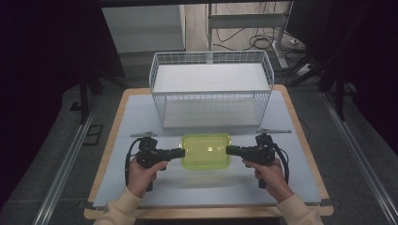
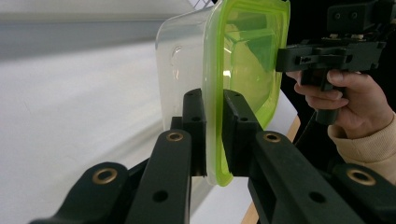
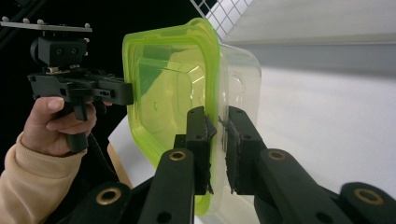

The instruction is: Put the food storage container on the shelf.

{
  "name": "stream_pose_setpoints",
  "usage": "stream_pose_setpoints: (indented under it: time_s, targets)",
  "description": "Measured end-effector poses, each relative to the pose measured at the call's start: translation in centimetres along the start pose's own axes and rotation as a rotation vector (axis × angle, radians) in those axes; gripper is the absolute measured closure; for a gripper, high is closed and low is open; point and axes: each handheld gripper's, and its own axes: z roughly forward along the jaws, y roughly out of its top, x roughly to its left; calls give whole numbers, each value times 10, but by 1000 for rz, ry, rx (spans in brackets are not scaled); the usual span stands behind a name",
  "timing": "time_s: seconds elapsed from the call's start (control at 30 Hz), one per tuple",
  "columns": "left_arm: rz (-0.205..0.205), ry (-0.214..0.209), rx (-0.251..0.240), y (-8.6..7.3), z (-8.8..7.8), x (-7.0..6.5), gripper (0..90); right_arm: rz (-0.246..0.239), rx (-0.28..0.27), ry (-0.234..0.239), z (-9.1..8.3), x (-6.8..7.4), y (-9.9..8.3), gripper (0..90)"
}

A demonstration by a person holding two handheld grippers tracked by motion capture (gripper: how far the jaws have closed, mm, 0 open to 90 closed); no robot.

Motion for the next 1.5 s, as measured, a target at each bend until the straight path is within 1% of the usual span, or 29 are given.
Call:
stream_pose_setpoints:
  time_s: [0.1, 0.27, 0.3, 0.43, 0.53, 0.6, 0.63, 0.67, 0.7, 0.77, 0.87, 0.9, 0.93, 0.97, 1.0, 1.03, 1.07, 1.1, 1.17, 1.2, 1.3, 1.5]
  targets:
    - [17, 0, -10, 7, -4, -4, 810, -17, -13, -3, -2, 4, 4, 808]
    - [28, 3, -13, 13, -7, -6, 810, -23, -24, 2, -3, 7, 10, 808]
    - [38, 10, -13, 16, -10, -7, 810, -21, -24, 5, -2, 7, 12, 808]
    - [47, 15, -21, 20, -15, -10, 809, -14, -25, 14, -2, 11, 17, 808]
    - [49, 15, -28, 24, -18, -12, 810, -27, -28, 13, -2, 14, 21, 808]
    - [52, 14, -34, 27, -20, -15, 810, -39, -37, 13, -5, 19, 26, 808]
    - [64, 15, -34, 32, -22, -18, 810, -43, -40, 12, -6, 21, 28, 808]
    - [64, 15, -34, 32, -22, -18, 810, -43, -40, 12, -6, 21, 28, 808]
    - [71, 14, -40, 36, -23, -20, 810, -53, -47, 10, -8, 23, 32, 808]
    - [75, 14, -41, 40, -23, -23, 810, -53, -53, 8, -11, 25, 36, 808]
    - [86, 17, -47, 44, -24, -24, 810, -62, -57, 2, -12, 27, 41, 808]
    - [85, 14, -53, 48, -25, -24, 810, -63, -54, -4, -14, 30, 45, 808]
    - [85, 14, -53, 48, -25, -24, 810, -63, -54, -4, -14, 30, 45, 808]
    - [77, 7, -58, 50, -26, -24, 811, -78, -53, -9, -15, 33, 50, 808]
    - [77, 7, -58, 50, -26, -24, 811, -86, -50, -11, -16, 34, 53, 809]
    - [72, -1, -63, 53, -27, -23, 811, -87, -49, -13, -16, 35, 55, 808]
    - [72, -1, -63, 53, -27, -23, 811, -87, -49, -13, -16, 35, 55, 808]
    - [65, 0, -61, 55, -27, -22, 811, -91, -47, -19, -16, 37, 59, 809]
    - [58, 0, -63, 58, -27, -22, 811, -87, -42, -24, -15, 37, 62, 809]
    - [58, 0, -63, 58, -27, -22, 811, -93, -42, -28, -14, 36, 64, 809]
    - [49, -9, -66, 63, -25, -20, 811, -89, -43, -30, -15, 36, 69, 809]
    - [55, -8, -68, 75, -25, -21, 812, -98, -53, -37, -17, 37, 77, 809]
